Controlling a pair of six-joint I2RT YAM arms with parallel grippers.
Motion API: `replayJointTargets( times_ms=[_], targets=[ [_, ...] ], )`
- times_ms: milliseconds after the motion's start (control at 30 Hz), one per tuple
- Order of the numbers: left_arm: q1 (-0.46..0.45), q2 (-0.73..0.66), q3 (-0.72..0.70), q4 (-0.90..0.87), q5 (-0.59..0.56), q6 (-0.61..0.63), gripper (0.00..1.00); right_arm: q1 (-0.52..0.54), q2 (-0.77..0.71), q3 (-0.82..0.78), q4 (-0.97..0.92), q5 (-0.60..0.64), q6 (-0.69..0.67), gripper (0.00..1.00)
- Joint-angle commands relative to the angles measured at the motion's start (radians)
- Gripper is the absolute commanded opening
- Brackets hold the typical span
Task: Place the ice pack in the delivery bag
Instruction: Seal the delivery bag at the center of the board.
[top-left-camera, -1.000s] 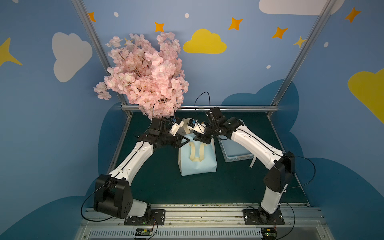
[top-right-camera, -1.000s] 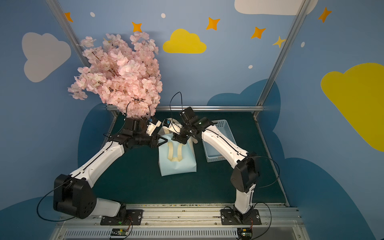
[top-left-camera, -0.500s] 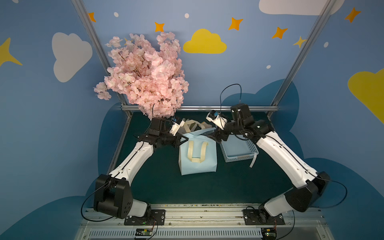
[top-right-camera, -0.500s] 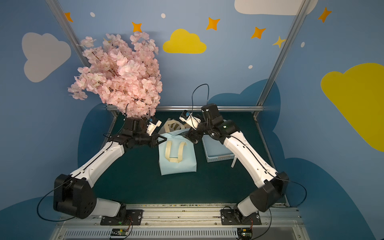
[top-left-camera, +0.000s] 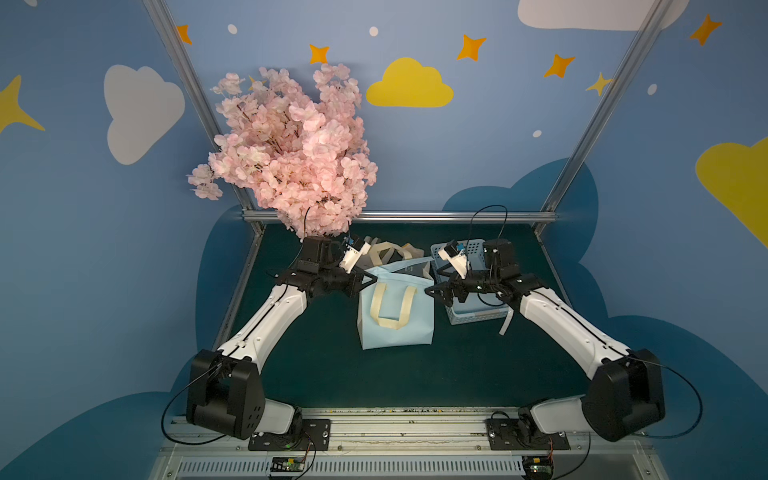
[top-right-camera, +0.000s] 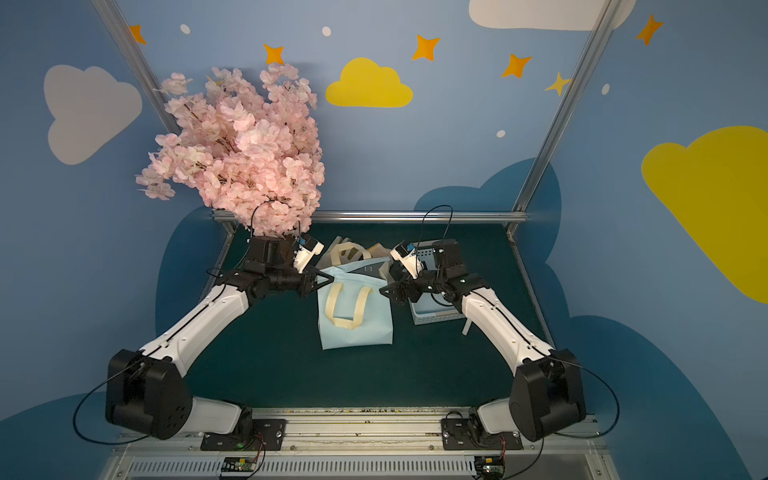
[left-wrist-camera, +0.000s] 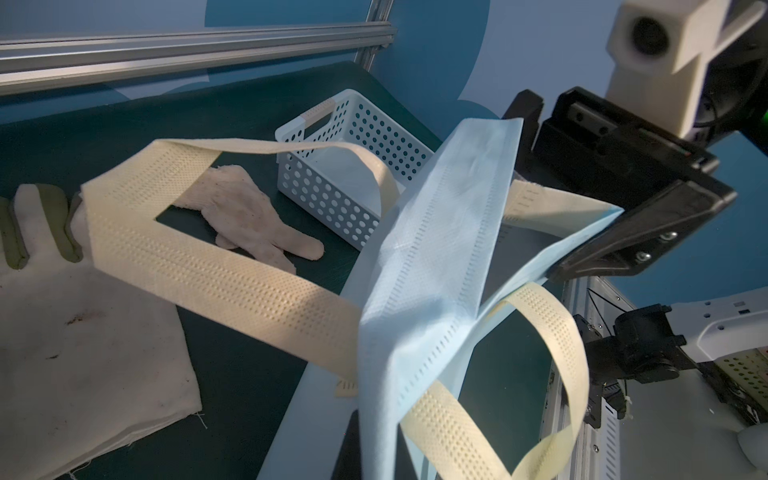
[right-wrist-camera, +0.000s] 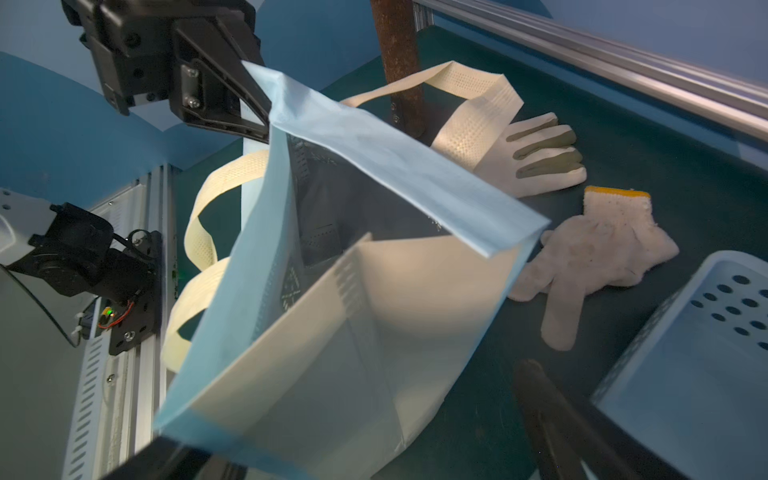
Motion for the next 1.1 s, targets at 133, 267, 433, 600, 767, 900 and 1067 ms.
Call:
replayJointTargets(
  times_ms=[133,267,433,600,767,900,1067],
  targets=[
    [0.004,-0.021,-0.016,0.008,0.009,0.041,0.04,-0.090,0.175,0.221,-0.058,-0.261,-0.123,0.98],
    [0.004,-0.017,-0.013,0.010,0.001,0.051,0.03,-0.086,0.254,0.251,-0.057,-0.344,-0.156,0.98],
    [0.004,-0.016,-0.014,0.013,-0.004,0.052,0.03,-0.061,0.305,0.250,0.001,-0.387,-0.158,0.98],
    [0.003,-0.018,-0.017,0.017,-0.004,0.053,0.03,-0.058,0.355,0.272,0.033,-0.424,-0.148,0.87],
    [0.003,-0.017,-0.018,0.019,-0.010,0.063,0.03,-0.042,0.390,0.301,-0.028,-0.457,-0.202,0.65],
    [0.004,-0.017,-0.016,0.021,-0.022,0.058,0.03,-0.038,0.384,0.285,-0.052,-0.456,-0.223,0.41],
    [0.007,-0.037,-0.023,0.009,-0.037,0.048,0.05,-0.040,0.349,0.253,-0.044,-0.413,-0.243,0.12]
  ],
)
